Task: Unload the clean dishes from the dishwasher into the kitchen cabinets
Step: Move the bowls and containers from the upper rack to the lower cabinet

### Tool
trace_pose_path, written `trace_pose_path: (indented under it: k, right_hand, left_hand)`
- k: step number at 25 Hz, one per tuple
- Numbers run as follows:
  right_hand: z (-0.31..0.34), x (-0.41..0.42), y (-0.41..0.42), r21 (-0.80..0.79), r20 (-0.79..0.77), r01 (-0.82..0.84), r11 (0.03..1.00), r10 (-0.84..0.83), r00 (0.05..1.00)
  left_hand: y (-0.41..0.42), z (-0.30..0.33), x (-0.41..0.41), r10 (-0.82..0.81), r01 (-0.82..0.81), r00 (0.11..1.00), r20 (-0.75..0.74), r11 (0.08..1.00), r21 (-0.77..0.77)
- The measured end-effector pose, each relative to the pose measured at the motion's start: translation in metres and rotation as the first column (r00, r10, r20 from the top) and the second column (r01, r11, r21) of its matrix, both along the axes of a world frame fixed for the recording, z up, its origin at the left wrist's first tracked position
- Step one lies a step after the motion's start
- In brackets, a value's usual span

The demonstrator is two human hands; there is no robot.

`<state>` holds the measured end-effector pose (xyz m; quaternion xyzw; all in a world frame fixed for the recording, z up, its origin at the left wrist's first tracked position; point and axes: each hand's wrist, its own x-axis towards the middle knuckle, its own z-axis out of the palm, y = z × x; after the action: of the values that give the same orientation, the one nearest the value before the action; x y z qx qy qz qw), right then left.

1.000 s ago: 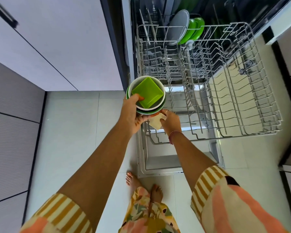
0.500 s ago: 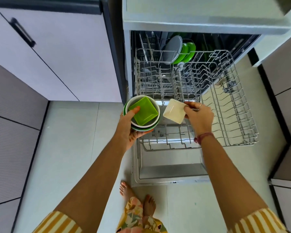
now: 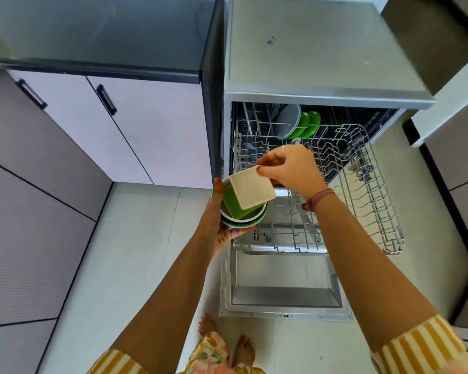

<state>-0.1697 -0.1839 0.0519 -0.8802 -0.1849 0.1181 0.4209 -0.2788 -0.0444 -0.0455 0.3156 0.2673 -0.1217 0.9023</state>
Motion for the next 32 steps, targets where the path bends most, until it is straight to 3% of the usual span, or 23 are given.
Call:
trace_pose_path:
  k: [13, 25, 32]
  right_hand:
    - [0.002, -0.033, 0.106, -0.163, 0.02, -0.088, 0.983, 0.092, 0.996]
    - [-0.001, -0.033, 0.327, 0.04, -0.137, -0.1, 0.994, 0.105, 0.985]
    - [-0.02, 0.004, 0.433, 0.233, -0.365, -0.082, 0.969, 0.165, 0.916]
  left_hand:
    - [0.091, 0.028, -0.033, -0.026, 0.027, 1.0, -0.008, 0.997, 0.076]
    - [0.306, 0.056, -0.042, 0.089, -0.072, 0.993, -0.072, 0.973, 0.22]
    - [0.403, 0.041, -0.016, 0.217, -0.182, 0.965, -0.144, 0.957, 0.225]
